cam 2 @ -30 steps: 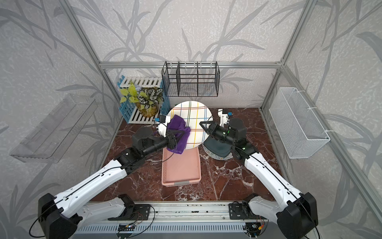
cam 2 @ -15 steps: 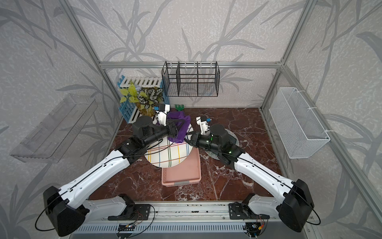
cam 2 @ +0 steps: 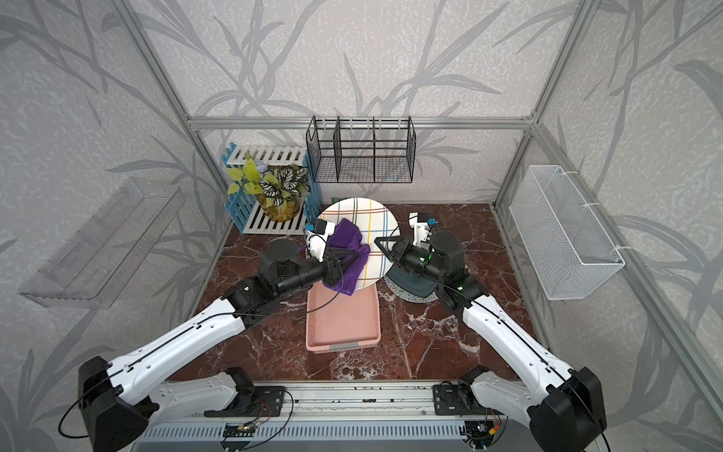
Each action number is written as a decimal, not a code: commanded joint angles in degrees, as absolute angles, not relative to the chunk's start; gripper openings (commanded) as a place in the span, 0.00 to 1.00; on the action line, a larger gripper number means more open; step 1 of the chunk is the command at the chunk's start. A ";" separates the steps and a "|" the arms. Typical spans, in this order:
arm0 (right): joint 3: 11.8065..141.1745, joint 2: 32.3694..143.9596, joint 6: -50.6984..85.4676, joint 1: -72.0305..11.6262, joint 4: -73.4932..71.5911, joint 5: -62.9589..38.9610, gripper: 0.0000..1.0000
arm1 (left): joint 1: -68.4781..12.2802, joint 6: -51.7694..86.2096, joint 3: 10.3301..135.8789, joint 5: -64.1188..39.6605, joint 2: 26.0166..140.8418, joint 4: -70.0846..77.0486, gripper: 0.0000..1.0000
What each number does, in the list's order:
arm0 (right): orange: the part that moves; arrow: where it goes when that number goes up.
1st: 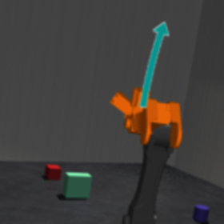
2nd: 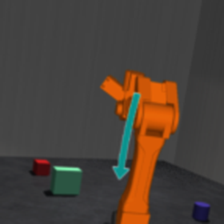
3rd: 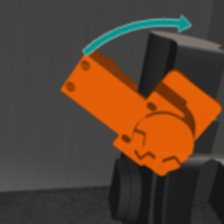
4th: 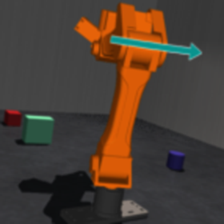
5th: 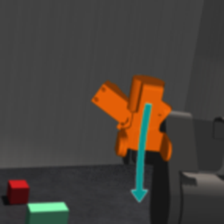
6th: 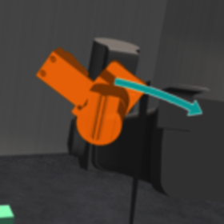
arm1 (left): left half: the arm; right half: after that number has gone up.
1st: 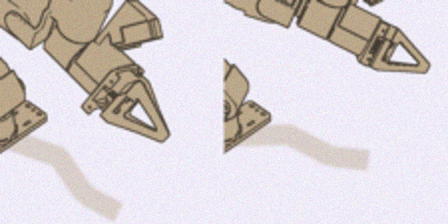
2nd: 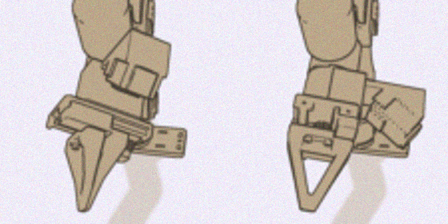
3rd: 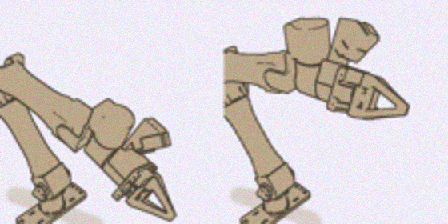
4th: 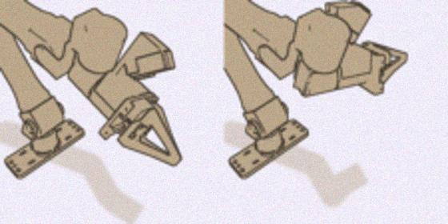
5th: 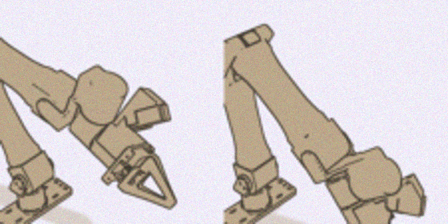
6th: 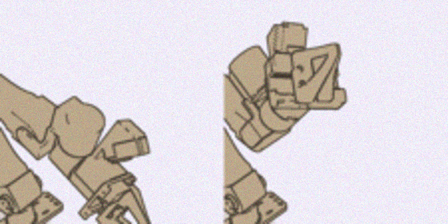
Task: Wipe the wet plate dry
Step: Wipe the plate with towel.
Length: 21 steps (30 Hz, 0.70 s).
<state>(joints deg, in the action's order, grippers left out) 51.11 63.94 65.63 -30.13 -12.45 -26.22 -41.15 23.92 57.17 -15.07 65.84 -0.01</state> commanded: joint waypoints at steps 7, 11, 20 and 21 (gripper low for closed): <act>57.67 58.86 66.22 -33.01 -25.59 -25.20 0.00 | -48.21 15.49 67.39 -23.49 80.01 -11.82 0.00; 56.94 57.45 67.40 -31.02 -25.72 -25.89 0.00 | -47.08 18.71 63.18 -19.82 78.38 -7.43 0.00; 56.75 57.86 65.48 -33.04 -23.65 -25.38 0.00 | -42.55 17.38 63.12 -28.12 75.79 -5.11 0.00; 56.48 57.35 65.37 -32.41 -23.13 -23.52 0.00 | -43.73 16.03 64.33 -30.06 77.20 -6.29 0.00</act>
